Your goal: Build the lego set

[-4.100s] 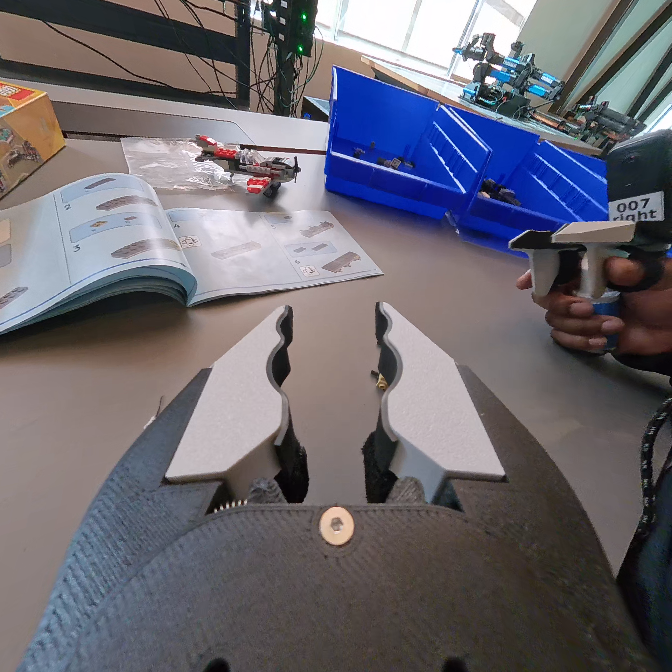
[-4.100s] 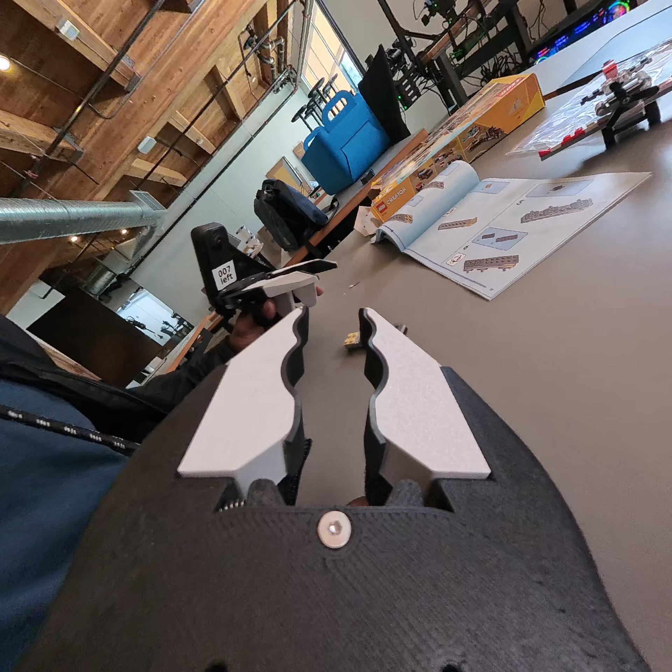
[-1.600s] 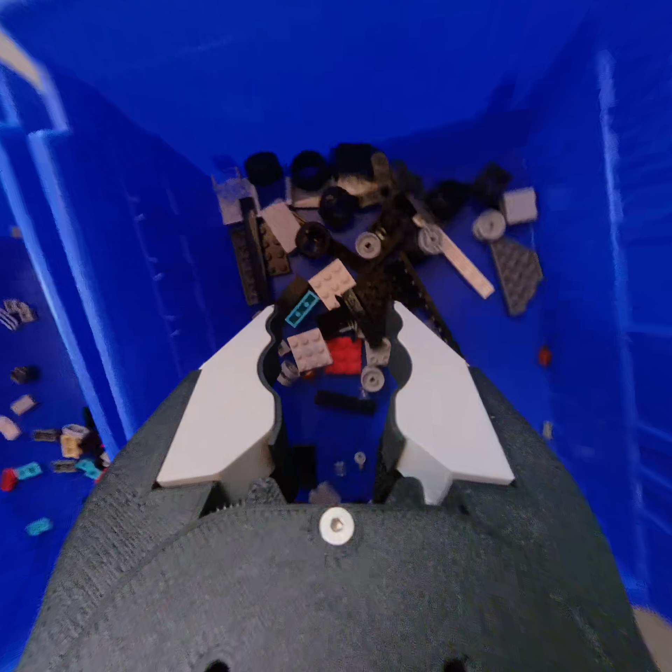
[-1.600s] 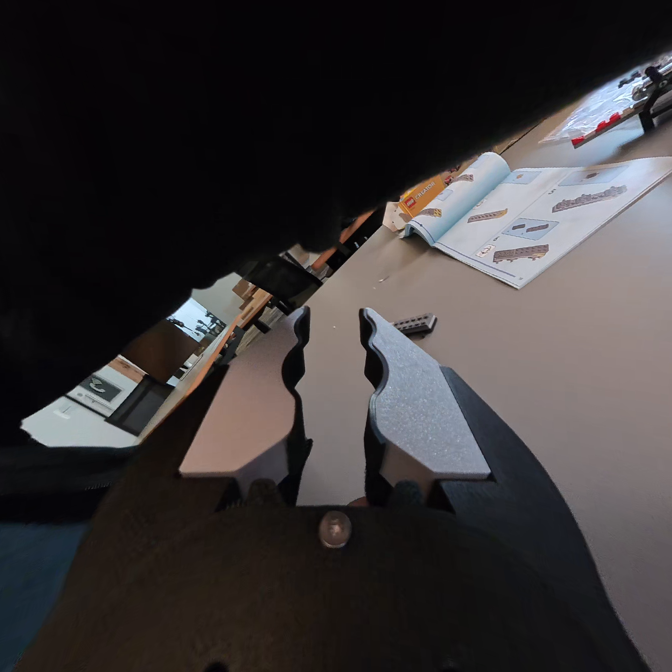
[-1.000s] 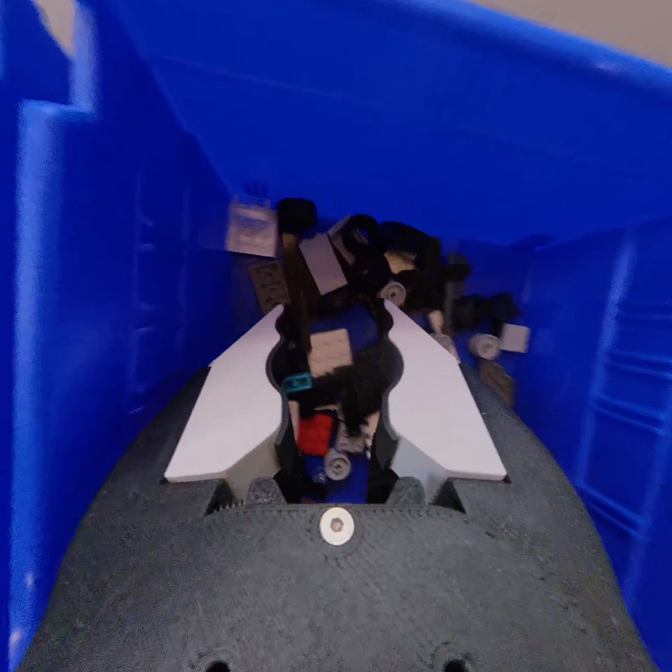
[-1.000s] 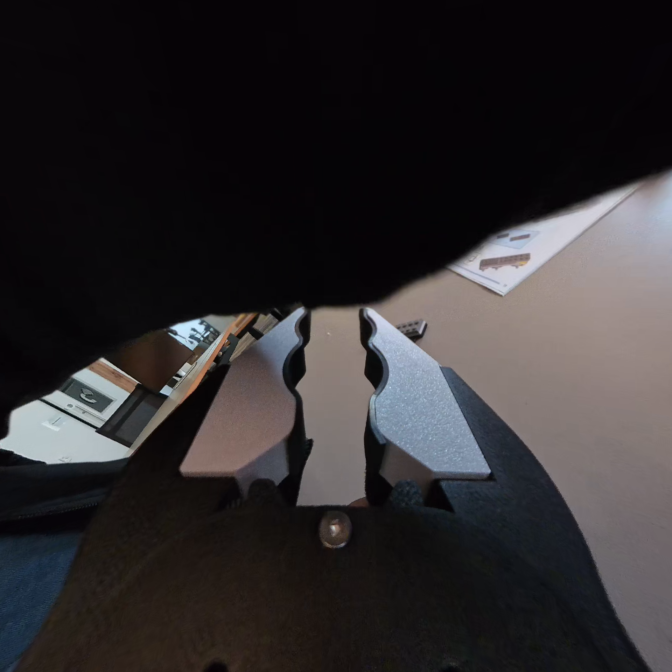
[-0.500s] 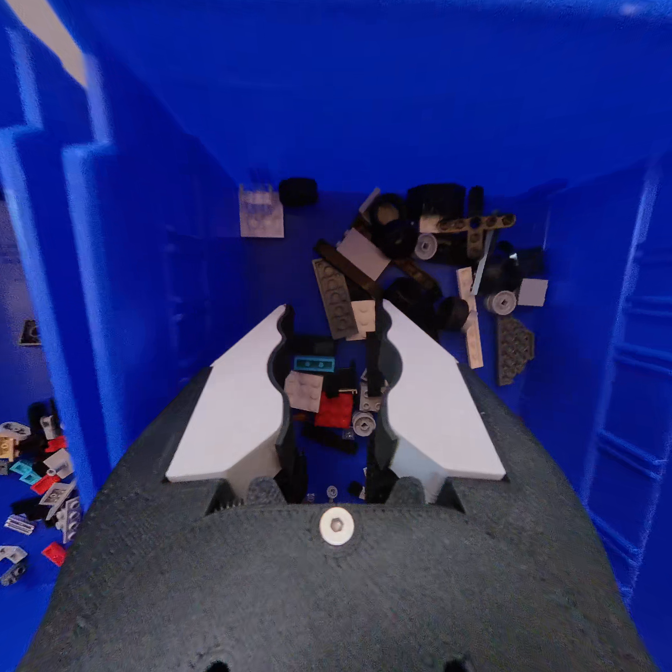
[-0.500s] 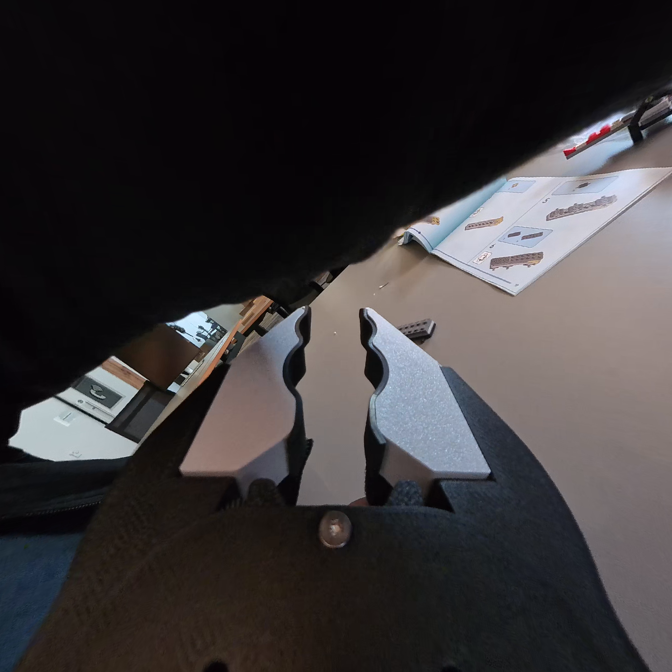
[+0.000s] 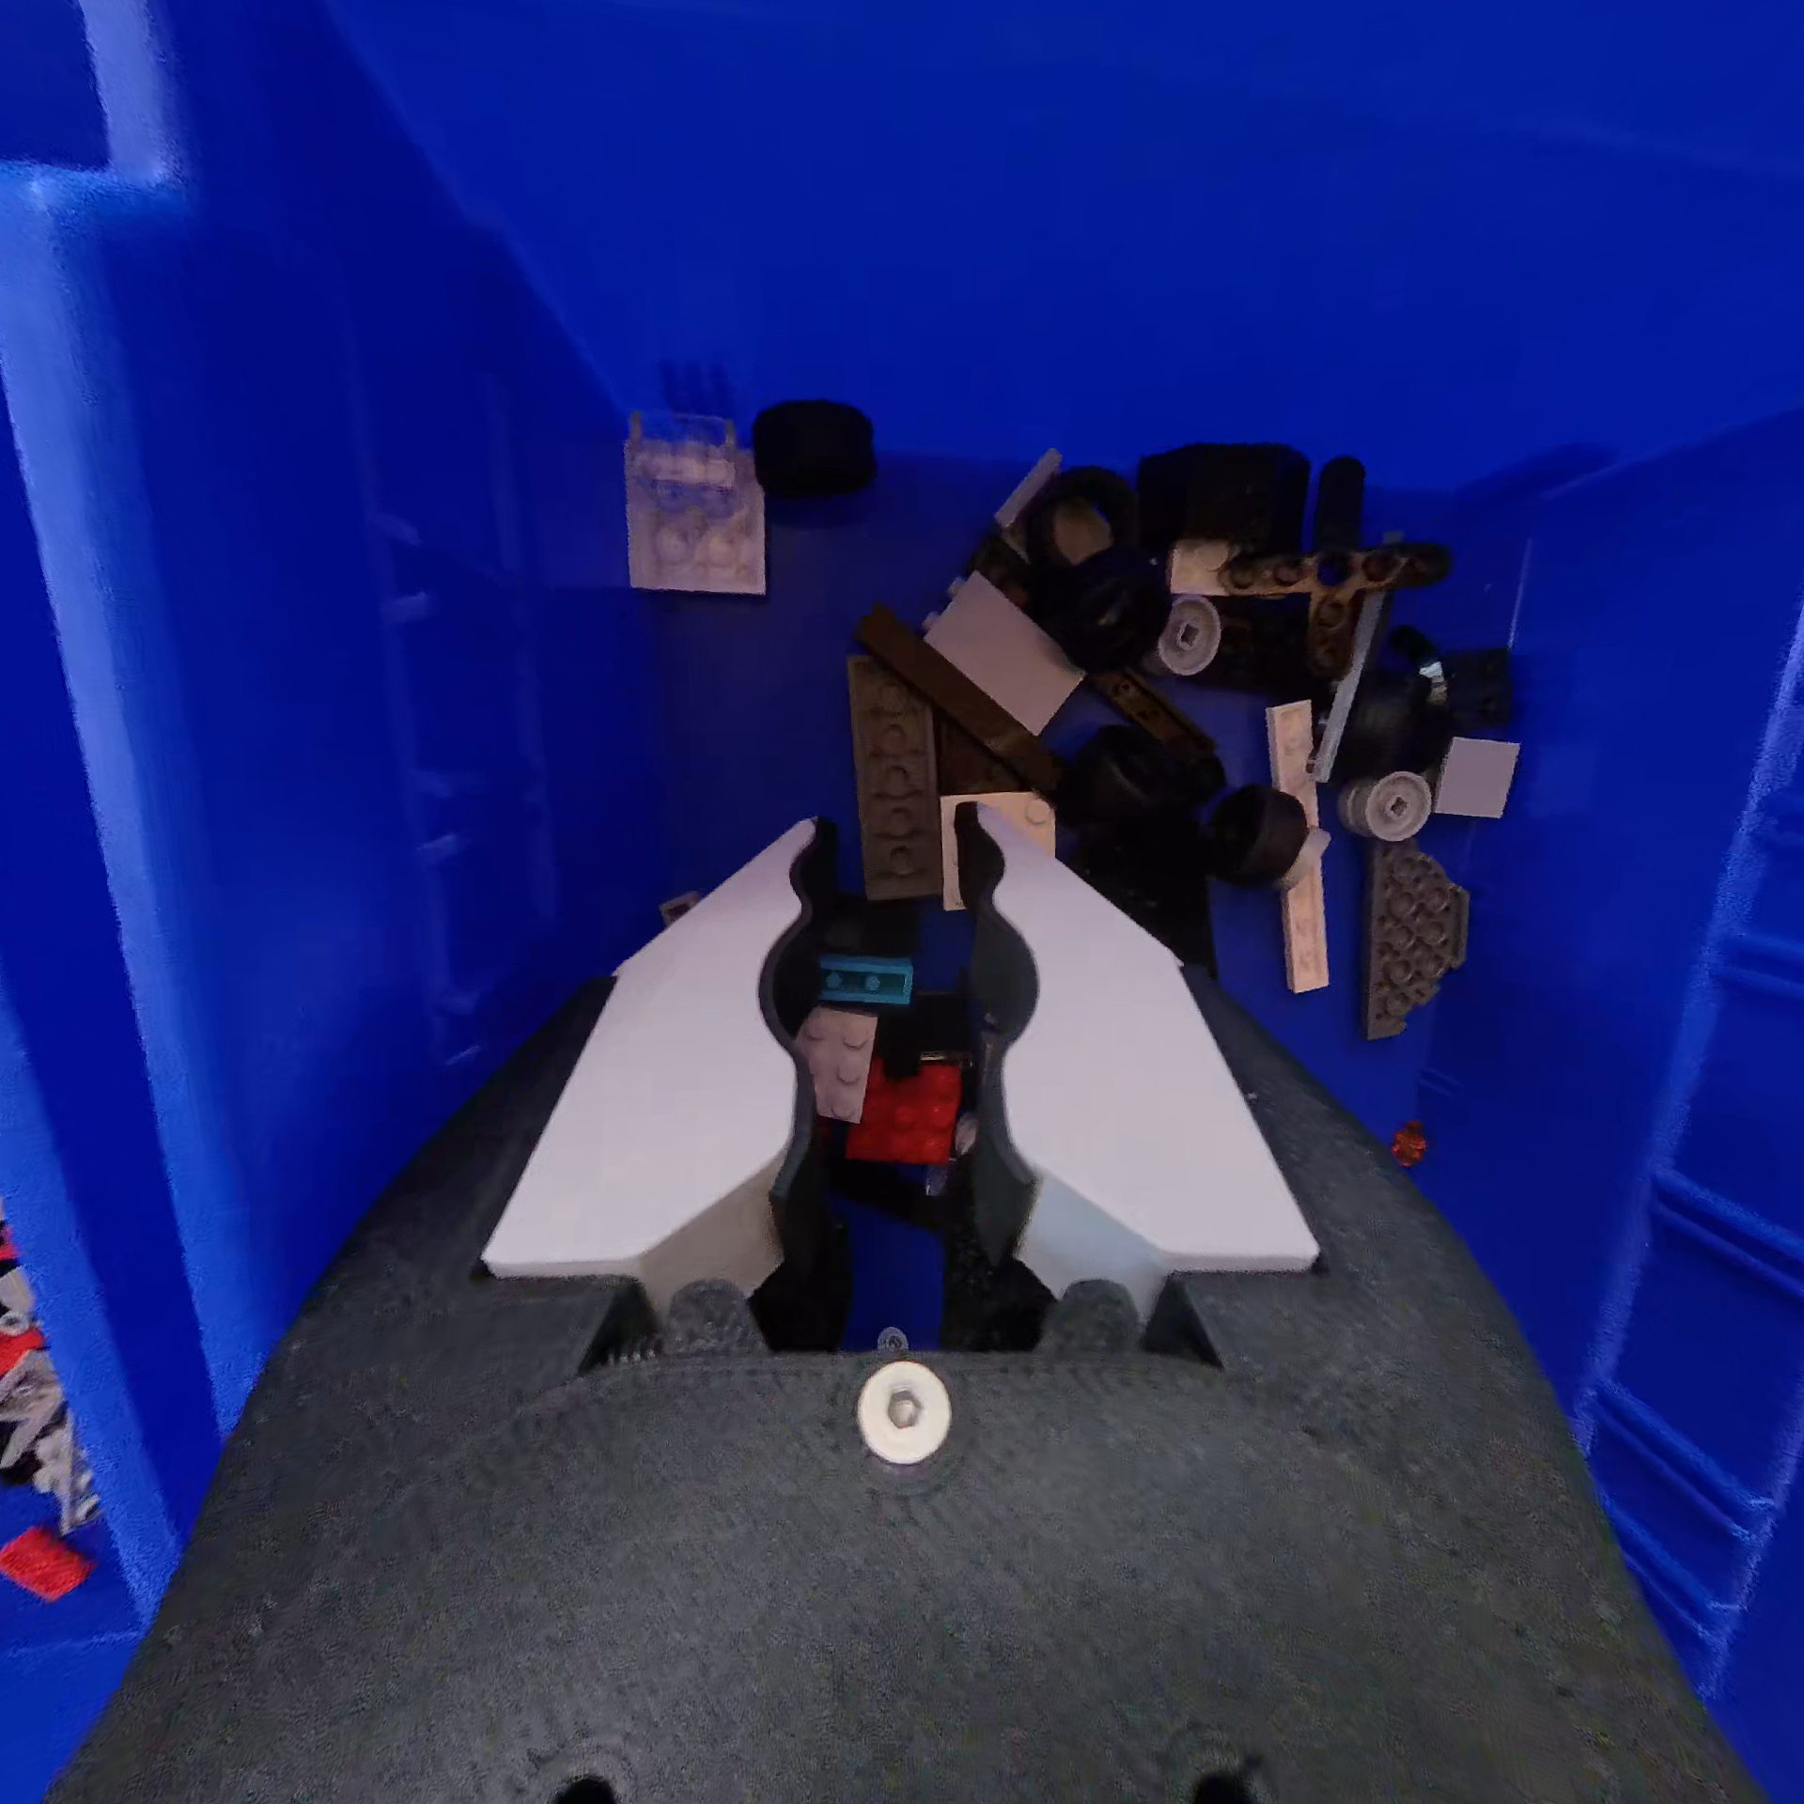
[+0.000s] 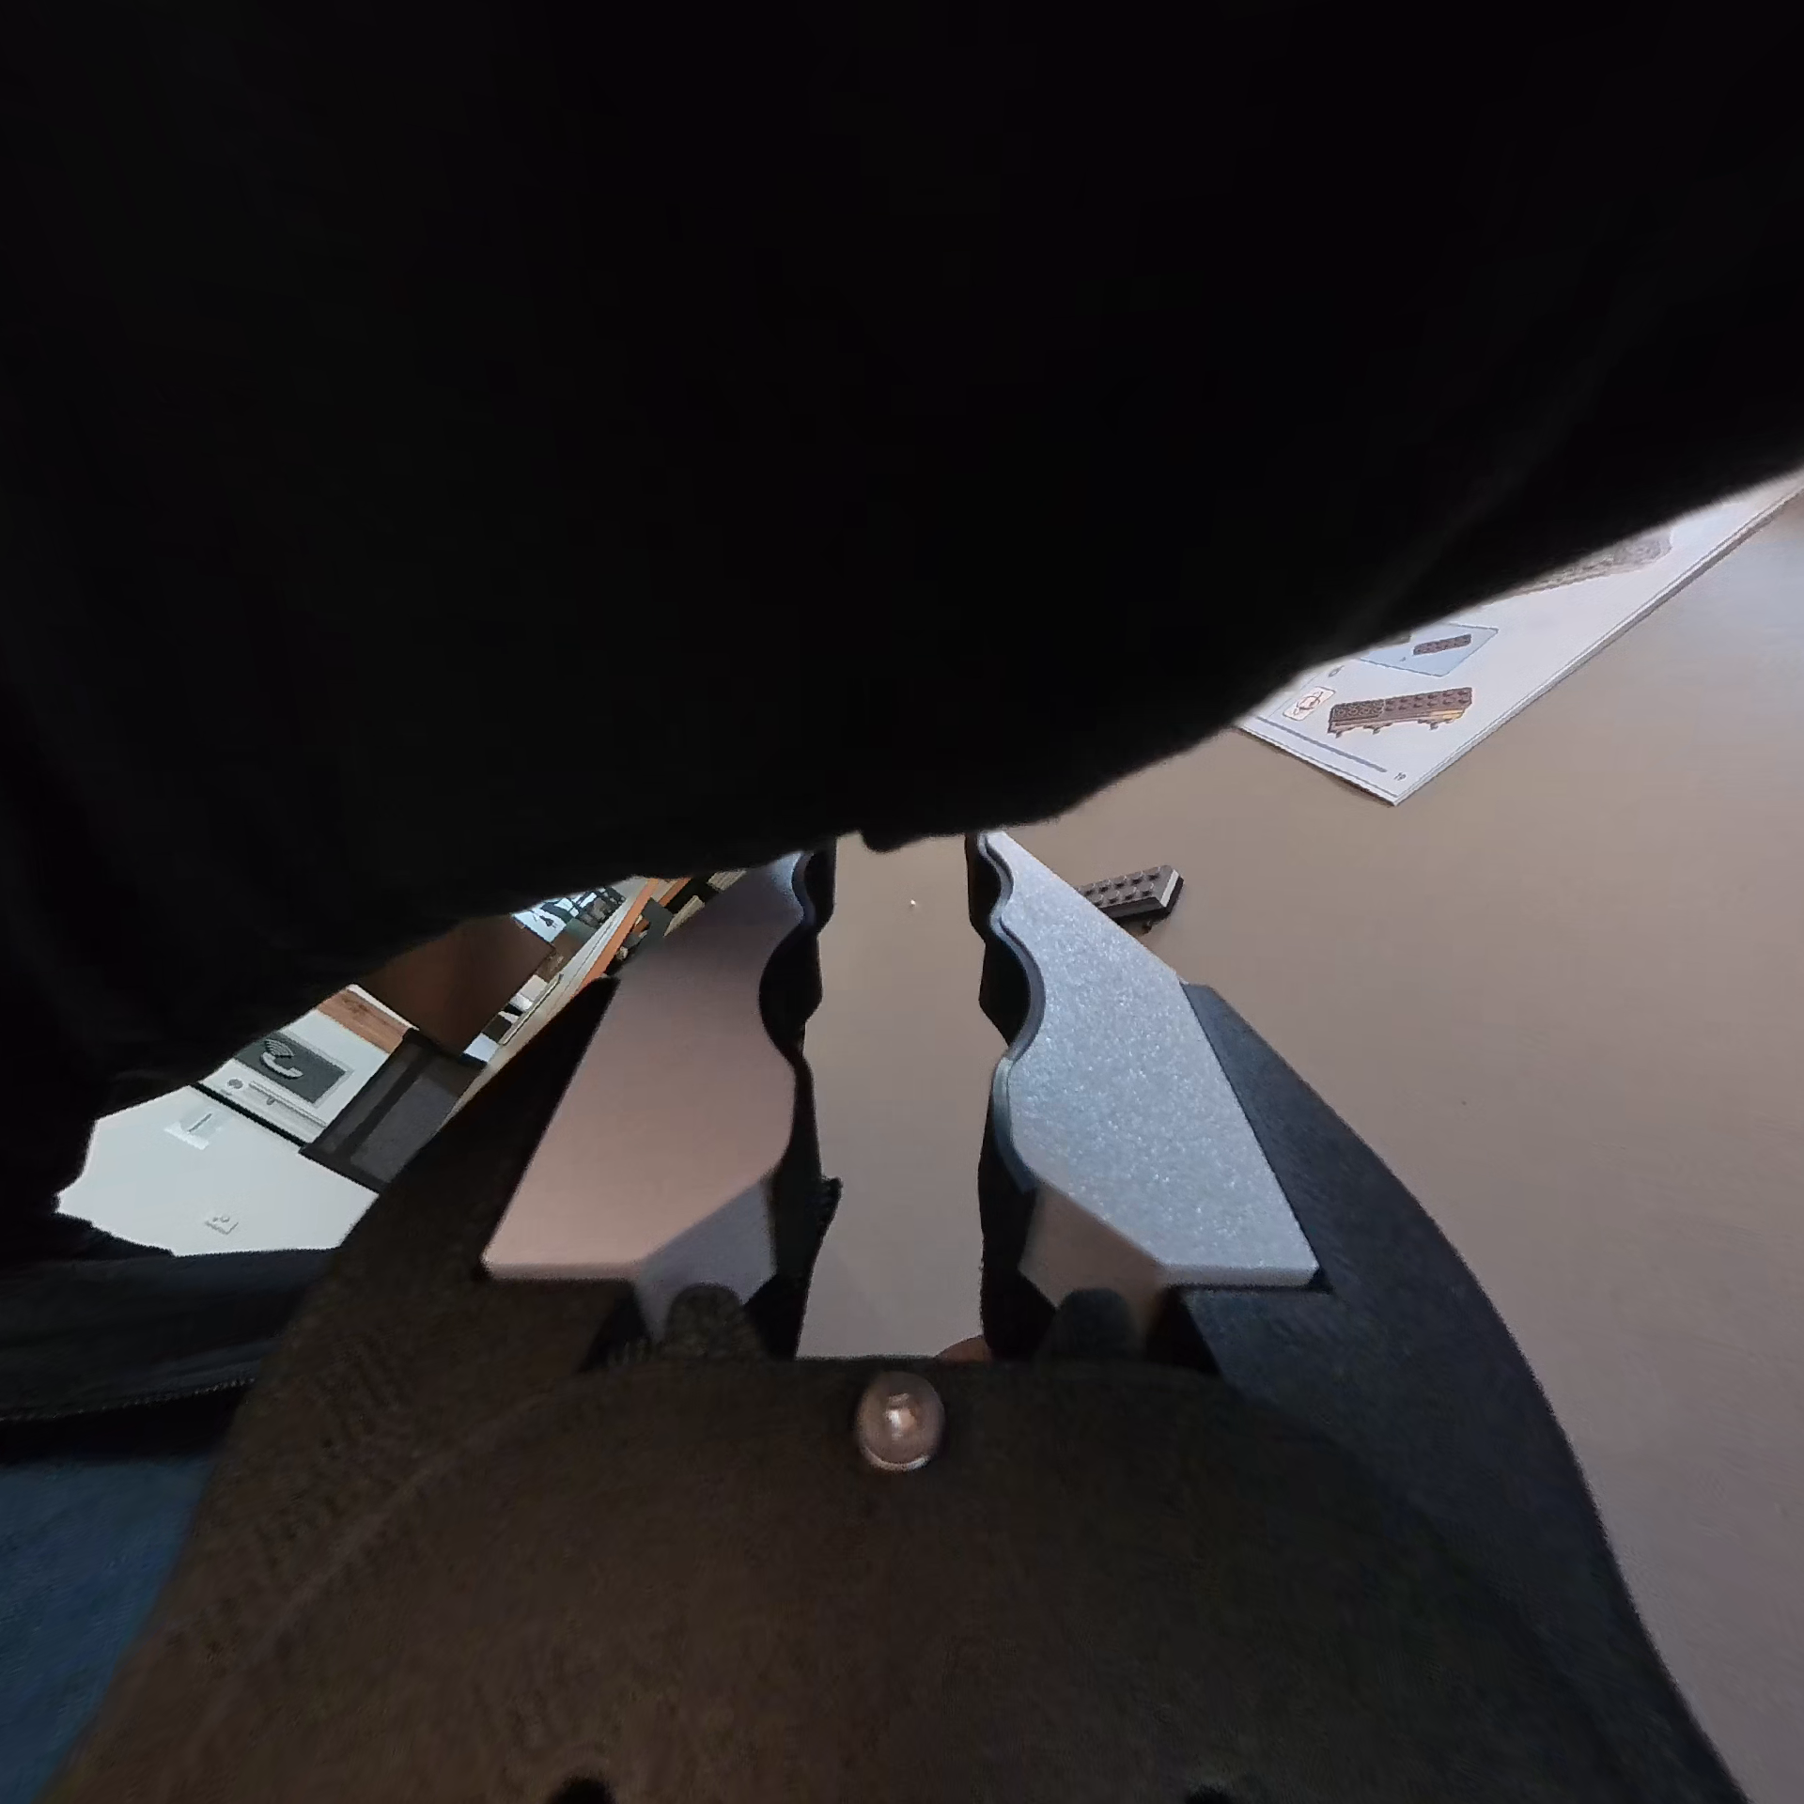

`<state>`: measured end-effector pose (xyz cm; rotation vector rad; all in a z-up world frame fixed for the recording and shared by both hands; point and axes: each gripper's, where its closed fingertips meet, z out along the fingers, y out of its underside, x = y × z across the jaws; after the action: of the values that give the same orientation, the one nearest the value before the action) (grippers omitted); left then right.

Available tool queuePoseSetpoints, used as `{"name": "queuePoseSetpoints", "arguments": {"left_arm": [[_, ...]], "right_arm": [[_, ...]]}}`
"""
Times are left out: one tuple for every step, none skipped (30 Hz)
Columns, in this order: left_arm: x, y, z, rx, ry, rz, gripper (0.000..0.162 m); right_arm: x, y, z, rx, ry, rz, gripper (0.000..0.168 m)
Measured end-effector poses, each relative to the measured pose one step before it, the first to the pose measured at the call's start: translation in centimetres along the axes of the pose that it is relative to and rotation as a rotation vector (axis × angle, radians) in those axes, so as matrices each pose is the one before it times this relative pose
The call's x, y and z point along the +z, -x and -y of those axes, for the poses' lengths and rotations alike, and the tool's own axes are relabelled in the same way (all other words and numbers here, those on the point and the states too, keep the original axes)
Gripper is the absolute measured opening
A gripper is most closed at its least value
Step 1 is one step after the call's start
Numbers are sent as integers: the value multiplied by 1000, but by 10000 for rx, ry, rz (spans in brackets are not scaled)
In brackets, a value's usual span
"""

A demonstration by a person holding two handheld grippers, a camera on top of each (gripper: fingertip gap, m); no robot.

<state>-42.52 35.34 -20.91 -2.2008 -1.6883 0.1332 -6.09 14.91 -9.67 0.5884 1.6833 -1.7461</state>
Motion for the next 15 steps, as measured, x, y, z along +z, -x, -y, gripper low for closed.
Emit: {"name": "queuePoseSetpoints", "arguments": {"left_arm": [[0,-55,2,-37,-10,-78,25],[-8,-30,-6,12,-3,-9,25],[0,-34,2,5,-13,7,25],[1,-11,-11,4,-10,3,25],[5,-5,3,13,-7,-2,25],[-17,5,-13,12,3,-6,25],[-8,8,-21,24,10,2,25],[-16,53,12,40,4,24,25],[-27,63,8,51,5,36,25],[-18,48,16,51,-2,48,25],[-21,36,32,31,-19,45,25],[-32,16,57,10,-36,30,25],[-40,22,68,16,-34,30,25],[-27,65,46,51,-19,55,25],[8,104,-19,80,17,83,25]], "right_arm": [[20,17,-13,9,0,10,27],[11,11,-8,-2,0,5,27],[14,5,-30,-5,11,-2,27],[23,15,-26,-3,14,1,27],[10,14,-9,1,1,5,27],[6,24,2,3,-7,10,27],[11,18,-1,-1,1,4,27],[7,3,-9,-5,6,-4,27],[2,20,1,-2,-1,5,27],[-2,28,11,1,-8,9,27],[-12,30,27,0,-9,10,27],[-6,12,13,1,-5,2,27],[-8,7,4,1,-3,4,27],[-12,26,20,4,-10,9,27],[-9,30,26,6,-14,11,27]]}}
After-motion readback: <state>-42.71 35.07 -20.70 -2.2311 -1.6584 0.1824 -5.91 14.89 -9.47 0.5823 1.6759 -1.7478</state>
